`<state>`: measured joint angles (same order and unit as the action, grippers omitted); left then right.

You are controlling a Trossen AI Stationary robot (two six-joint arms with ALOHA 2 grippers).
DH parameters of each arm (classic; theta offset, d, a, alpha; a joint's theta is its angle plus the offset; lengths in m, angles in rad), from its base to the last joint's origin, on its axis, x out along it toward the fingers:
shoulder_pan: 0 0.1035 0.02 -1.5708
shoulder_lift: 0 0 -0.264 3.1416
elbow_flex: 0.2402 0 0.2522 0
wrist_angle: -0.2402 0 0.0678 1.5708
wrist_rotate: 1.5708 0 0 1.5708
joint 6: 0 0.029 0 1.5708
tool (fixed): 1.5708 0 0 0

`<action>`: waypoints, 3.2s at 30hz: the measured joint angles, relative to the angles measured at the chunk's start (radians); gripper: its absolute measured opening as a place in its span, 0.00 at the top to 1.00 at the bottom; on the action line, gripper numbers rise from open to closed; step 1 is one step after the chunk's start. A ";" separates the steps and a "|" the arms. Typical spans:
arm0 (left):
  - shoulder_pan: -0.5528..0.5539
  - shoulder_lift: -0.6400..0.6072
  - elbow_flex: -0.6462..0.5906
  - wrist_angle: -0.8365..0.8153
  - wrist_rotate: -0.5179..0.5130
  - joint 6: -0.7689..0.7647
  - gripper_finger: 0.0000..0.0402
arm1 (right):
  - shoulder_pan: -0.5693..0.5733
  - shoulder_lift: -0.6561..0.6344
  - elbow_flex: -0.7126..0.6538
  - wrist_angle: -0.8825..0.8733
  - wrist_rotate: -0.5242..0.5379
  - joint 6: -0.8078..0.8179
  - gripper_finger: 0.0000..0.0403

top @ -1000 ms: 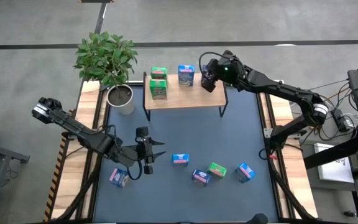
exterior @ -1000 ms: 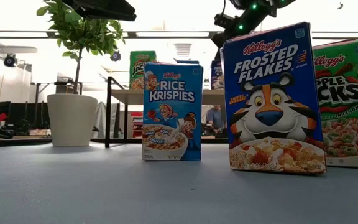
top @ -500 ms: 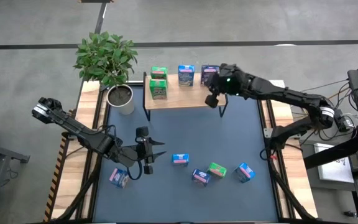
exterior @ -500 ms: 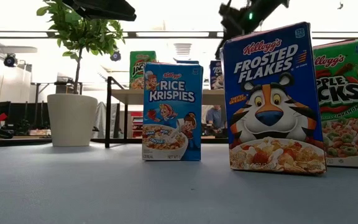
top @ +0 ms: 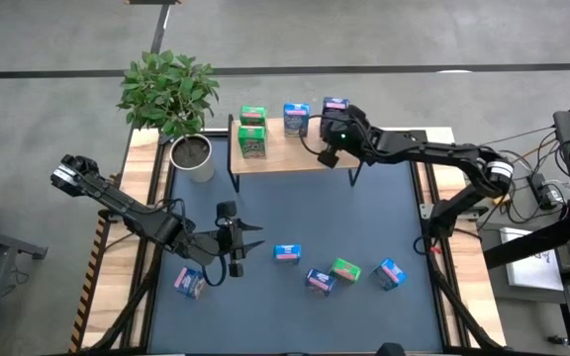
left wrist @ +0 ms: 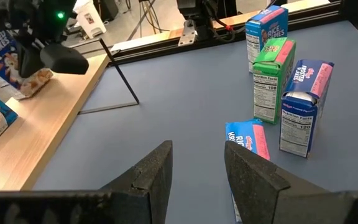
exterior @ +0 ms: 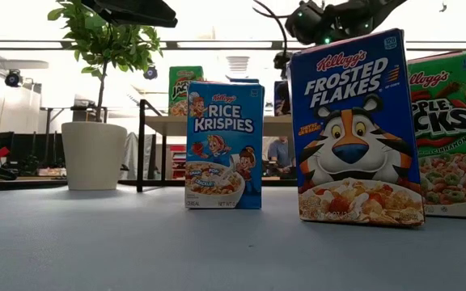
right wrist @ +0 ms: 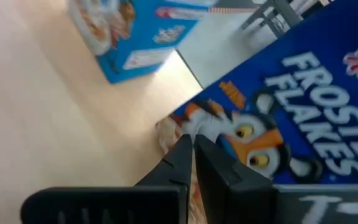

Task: Stack cereal on shelf
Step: Adjust the blue cereal box on the shelf, then put the left light blue cereal box on the shelf

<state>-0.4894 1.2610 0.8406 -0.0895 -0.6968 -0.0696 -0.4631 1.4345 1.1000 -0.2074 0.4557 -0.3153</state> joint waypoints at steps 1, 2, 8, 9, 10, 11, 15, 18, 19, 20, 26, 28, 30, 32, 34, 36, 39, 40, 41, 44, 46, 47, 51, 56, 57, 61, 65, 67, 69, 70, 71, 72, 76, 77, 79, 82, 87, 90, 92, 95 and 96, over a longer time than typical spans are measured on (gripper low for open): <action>0.000 0.000 0.000 0.000 0.000 0.000 0.68 | -0.003 0.002 0.000 0.002 0.002 -0.006 0.97; 0.000 0.000 0.000 0.001 0.000 0.000 0.68 | -0.007 0.002 0.000 0.003 0.004 -0.009 0.97; 0.000 0.000 0.000 0.000 0.000 -0.001 0.68 | -0.007 -0.004 0.000 -0.002 0.008 -0.020 0.97; 0.000 0.000 0.000 0.001 0.000 -0.002 0.68 | -0.006 -0.006 0.000 -0.007 0.012 -0.024 0.97; 0.000 0.000 0.000 0.001 0.000 -0.002 0.68 | -0.006 -0.007 0.000 -0.014 0.017 -0.026 0.97; 0.000 0.000 0.000 0.000 0.000 -0.002 0.68 | -0.007 -0.008 0.002 -0.025 0.017 -0.026 0.97; 0.000 0.000 0.000 0.000 0.000 -0.002 0.68 | -0.011 -0.019 0.002 -0.042 0.018 -0.026 0.97; 0.000 0.000 0.000 0.000 0.000 -0.002 0.68 | -0.014 -0.030 0.002 -0.042 0.020 -0.030 0.97; 0.000 0.000 0.000 0.001 0.000 -0.002 0.68 | -0.014 -0.032 0.002 -0.044 0.020 -0.035 0.97; 0.000 0.000 0.000 0.000 0.000 -0.002 0.68 | -0.015 -0.034 0.002 -0.045 0.025 -0.037 0.97; 0.000 0.000 0.000 0.001 0.000 -0.003 0.68 | -0.018 -0.041 0.002 -0.055 0.050 -0.045 0.97; 0.000 0.000 0.000 0.001 0.000 -0.003 0.68 | -0.019 -0.041 0.002 -0.055 0.063 -0.053 0.97; 0.000 0.000 0.000 0.001 0.000 -0.003 0.68 | -0.019 -0.041 0.003 -0.060 0.076 -0.068 0.97; 0.000 0.000 0.000 0.000 0.000 -0.003 0.68 | -0.020 -0.043 0.003 -0.072 0.079 -0.068 0.97; 0.000 0.000 0.000 0.001 0.000 -0.003 0.68 | -0.020 -0.047 0.003 -0.075 0.067 -0.058 0.97; 0.000 0.000 0.000 0.001 0.000 -0.003 0.68 | -0.018 -0.056 0.003 -0.077 0.064 -0.052 0.97; 0.000 0.000 0.000 0.001 0.000 -0.003 0.68 | 0.000 -0.076 0.003 -0.078 0.061 -0.037 0.97; 0.000 0.000 0.000 0.000 0.000 -0.003 0.68 | 0.007 -0.087 0.003 -0.083 0.057 -0.028 0.97; 0.000 0.000 0.000 0.001 0.000 -0.003 0.68 | 0.016 -0.100 0.003 -0.090 0.042 -0.019 0.97; 0.000 0.000 0.000 0.001 0.000 -0.003 0.68 | 0.047 -0.155 0.003 -0.114 -0.043 0.039 0.97; 0.000 0.000 0.000 0.001 0.000 -0.013 0.68 | 0.077 -0.197 0.003 -0.137 -0.129 0.088 0.97; 0.000 0.000 0.000 0.002 0.000 -0.021 0.68 | 0.093 -0.219 0.003 -0.147 -0.169 0.112 0.97; 0.000 0.000 0.000 0.040 0.016 -0.054 0.68 | 0.182 -0.305 -0.026 -0.154 -0.264 0.182 0.97; -0.001 0.032 0.000 0.136 0.120 -0.071 0.66 | 0.332 -0.386 -0.100 -0.131 -0.272 0.232 0.97; -0.001 0.050 0.000 0.157 0.122 -0.070 0.64 | 0.360 -0.399 -0.120 -0.115 -0.270 0.239 0.97; 0.002 0.132 0.000 0.209 0.123 -0.068 0.56 | 0.458 -0.439 -0.193 -0.050 -0.201 0.251 0.97; 0.009 0.202 0.000 0.235 0.107 -0.079 0.44 | 0.512 -0.457 -0.231 -0.034 -0.157 0.259 0.97; 0.012 0.241 0.000 0.261 0.106 -0.074 0.38 | 0.521 -0.459 -0.248 -0.023 -0.157 0.272 0.97; 0.012 0.275 0.000 0.267 0.106 -0.069 0.33 | 0.525 -0.458 -0.258 -0.011 -0.156 0.278 0.97; 0.012 0.289 0.000 0.271 0.106 -0.070 0.31 | 0.525 -0.458 -0.262 -0.010 -0.156 0.281 0.97; 0.014 0.300 0.000 0.273 0.106 -0.071 0.30 | 0.525 -0.457 -0.266 -0.010 -0.156 0.282 0.97; 0.015 0.307 0.000 0.273 0.106 -0.073 0.29 | 0.525 -0.454 -0.269 -0.010 -0.156 0.282 0.97; 0.023 0.328 0.000 0.275 0.104 -0.074 0.29 | 0.525 -0.444 -0.270 0.009 -0.157 0.289 0.97; 0.025 0.332 0.000 0.280 0.104 -0.074 0.29 | 0.525 -0.443 -0.270 0.014 -0.158 0.289 0.97; 0.028 0.341 0.000 0.285 0.110 -0.076 0.30 | 0.525 -0.443 -0.270 0.012 -0.159 0.289 0.97; 0.036 0.363 0.000 0.285 0.131 -0.089 0.32 | 0.525 -0.443 -0.270 0.012 -0.159 0.286 0.97; 0.043 0.380 0.000 0.291 0.142 -0.108 0.39 | 0.524 -0.437 -0.270 0.015 -0.159 0.285 0.97; 0.044 0.380 0.000 0.296 0.143 -0.108 0.46 | 0.525 -0.430 -0.270 0.015 -0.160 0.286 0.97; 0.046 0.380 0.000 0.296 0.152 -0.112 0.52 | 0.525 -0.424 -0.270 0.015 -0.160 0.286 0.97; 0.048 0.379 0.000 0.295 0.157 -0.122 0.61 | 0.525 -0.418 -0.270 0.015 -0.160 0.290 0.97; 0.048 0.379 0.000 0.295 0.158 -0.123 0.63 | 0.525 -0.417 -0.270 0.020 -0.160 0.290 0.97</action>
<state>-0.4412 1.6398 0.8410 0.2058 -0.5388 -0.1928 0.0616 1.0175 0.8299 -0.1877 0.2959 -0.0254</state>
